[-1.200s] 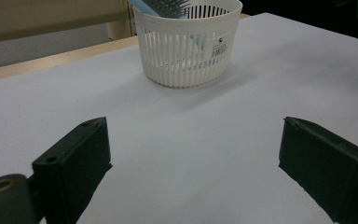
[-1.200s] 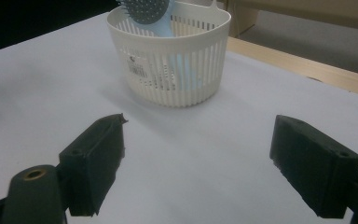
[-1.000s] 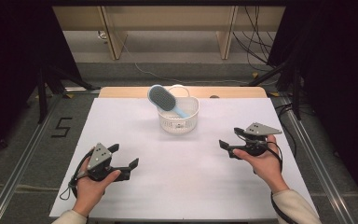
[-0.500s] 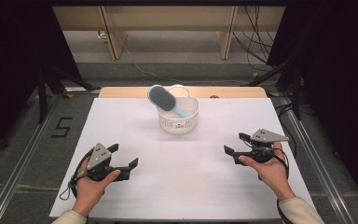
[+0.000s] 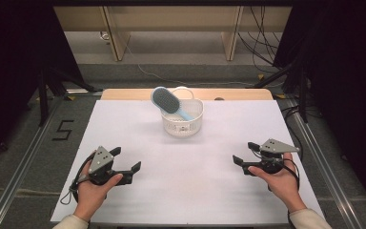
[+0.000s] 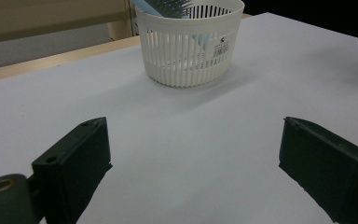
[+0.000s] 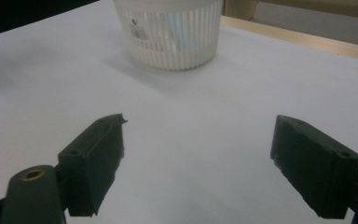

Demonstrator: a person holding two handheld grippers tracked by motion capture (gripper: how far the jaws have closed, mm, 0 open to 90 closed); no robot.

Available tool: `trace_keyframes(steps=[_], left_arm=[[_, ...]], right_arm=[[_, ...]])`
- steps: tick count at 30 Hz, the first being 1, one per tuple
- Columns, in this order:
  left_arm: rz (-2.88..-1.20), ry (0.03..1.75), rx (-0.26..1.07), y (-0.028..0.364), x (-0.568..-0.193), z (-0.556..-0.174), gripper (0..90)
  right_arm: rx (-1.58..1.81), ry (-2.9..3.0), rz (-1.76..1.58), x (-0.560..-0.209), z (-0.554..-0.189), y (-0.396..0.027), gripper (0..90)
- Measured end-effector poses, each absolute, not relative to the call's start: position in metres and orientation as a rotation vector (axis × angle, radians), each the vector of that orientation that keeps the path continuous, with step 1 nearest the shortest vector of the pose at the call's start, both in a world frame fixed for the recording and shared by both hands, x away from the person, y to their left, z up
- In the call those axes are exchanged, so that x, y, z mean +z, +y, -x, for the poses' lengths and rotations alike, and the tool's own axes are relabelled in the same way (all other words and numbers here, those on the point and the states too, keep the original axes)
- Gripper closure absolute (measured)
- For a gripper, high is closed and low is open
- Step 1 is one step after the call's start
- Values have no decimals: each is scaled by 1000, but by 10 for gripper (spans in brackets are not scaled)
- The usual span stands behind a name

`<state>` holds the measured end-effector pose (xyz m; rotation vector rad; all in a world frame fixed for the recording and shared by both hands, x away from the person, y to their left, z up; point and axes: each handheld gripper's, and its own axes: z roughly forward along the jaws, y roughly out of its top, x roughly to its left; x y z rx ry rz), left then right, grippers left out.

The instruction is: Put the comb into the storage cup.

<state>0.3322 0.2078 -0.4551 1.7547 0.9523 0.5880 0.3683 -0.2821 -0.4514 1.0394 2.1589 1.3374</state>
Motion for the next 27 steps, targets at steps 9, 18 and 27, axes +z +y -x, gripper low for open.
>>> trace_keyframes(steps=[9, 18, 27], left_arm=[[-1756, 955, 579, 208, -456, -332, 84], [-1755, 958, 579, 210, -456, -332, 84], [-1758, 956, 587, 210, -456, -332, 84]], right_arm=[[1326, 2160, -1054, -459, -362, -289, 176], [1332, 2143, -1050, -465, -355, -297, 174], [1336, 2149, -1048, -468, -350, -298, 172]])
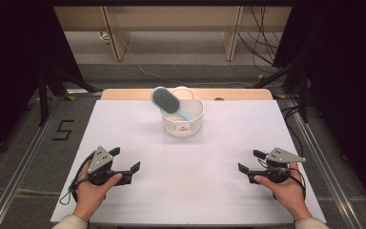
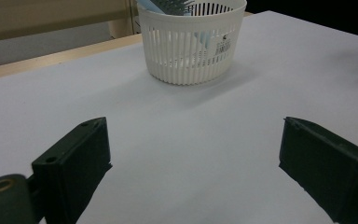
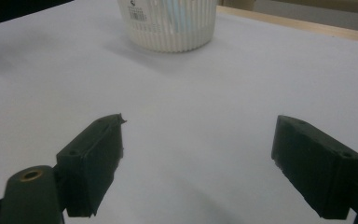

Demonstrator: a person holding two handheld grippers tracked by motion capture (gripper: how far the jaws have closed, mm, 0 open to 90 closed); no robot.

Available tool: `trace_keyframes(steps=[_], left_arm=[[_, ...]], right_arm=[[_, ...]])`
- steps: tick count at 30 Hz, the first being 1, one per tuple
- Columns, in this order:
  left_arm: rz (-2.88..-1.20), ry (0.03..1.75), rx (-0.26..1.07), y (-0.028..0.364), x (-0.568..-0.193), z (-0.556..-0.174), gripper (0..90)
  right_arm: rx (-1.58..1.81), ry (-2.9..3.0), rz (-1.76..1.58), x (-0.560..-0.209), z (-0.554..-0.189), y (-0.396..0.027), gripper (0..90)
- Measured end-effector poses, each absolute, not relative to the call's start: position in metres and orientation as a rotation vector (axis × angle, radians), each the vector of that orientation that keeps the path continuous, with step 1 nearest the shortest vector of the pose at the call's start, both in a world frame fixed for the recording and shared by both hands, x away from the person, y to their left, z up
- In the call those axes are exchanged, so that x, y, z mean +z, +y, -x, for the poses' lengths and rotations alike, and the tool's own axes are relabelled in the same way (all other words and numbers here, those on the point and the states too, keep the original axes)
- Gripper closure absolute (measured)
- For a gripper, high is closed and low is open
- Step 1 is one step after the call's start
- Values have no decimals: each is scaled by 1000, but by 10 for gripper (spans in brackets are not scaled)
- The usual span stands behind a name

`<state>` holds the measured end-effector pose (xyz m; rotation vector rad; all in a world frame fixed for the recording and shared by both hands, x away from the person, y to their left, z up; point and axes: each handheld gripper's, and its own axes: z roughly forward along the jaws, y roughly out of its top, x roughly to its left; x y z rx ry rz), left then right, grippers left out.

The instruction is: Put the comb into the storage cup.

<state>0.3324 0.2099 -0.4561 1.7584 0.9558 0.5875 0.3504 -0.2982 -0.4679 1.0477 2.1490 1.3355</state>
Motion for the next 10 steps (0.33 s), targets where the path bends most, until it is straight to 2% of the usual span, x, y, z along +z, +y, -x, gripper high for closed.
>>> trace_keyframes(steps=[10], left_arm=[[-1761, 953, 589, 209, -456, -333, 84]], right_arm=[[1341, 2149, -1041, -469, -350, -297, 169]])
